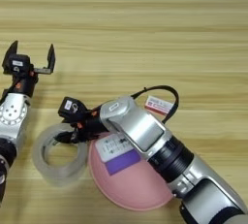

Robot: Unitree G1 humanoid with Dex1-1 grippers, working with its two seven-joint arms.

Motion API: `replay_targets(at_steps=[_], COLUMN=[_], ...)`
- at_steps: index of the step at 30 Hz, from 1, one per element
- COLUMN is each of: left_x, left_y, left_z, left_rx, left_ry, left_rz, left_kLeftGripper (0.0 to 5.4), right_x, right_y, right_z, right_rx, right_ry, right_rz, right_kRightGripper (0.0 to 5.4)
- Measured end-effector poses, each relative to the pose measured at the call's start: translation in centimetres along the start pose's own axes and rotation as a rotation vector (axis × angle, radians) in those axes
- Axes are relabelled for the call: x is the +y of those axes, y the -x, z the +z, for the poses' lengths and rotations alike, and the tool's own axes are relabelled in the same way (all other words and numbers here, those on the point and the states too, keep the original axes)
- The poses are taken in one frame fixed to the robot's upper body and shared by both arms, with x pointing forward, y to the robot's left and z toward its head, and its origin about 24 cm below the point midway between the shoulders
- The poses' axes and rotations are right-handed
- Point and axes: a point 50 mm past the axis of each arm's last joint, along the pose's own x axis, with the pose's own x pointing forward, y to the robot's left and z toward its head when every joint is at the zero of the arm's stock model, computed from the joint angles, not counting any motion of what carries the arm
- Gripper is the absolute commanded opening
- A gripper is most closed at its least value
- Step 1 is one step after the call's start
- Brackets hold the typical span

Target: Move the objects on the table

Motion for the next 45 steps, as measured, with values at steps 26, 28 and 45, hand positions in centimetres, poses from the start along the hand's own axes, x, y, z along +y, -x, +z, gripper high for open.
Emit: replay_targets(at_steps=[26,28,45], left_x=[0.1,0.1,0.2], left_y=[0.0,0.0,0.0], left_z=[0.1,0.2,0.3], left_rx=[-0.015,-0.017,-0.029], left_ry=[0.000,0.000,0.000], left_rz=[0.008,0.010,0.014], left_kLeftGripper=[5.40,5.40,5.40], right_x=[-3.8,-4.6,-11.6], right_y=[1.2,1.5,4.7], right_z=[-0.5,-0.6,-2.2], right_rx=[-0.027,-0.031,-0.073], right_ry=[-0.086,-0.096,-0.224], right_rz=[-0.129,-0.167,-0.425], right_kRightGripper=[1.48,1.47,1.46])
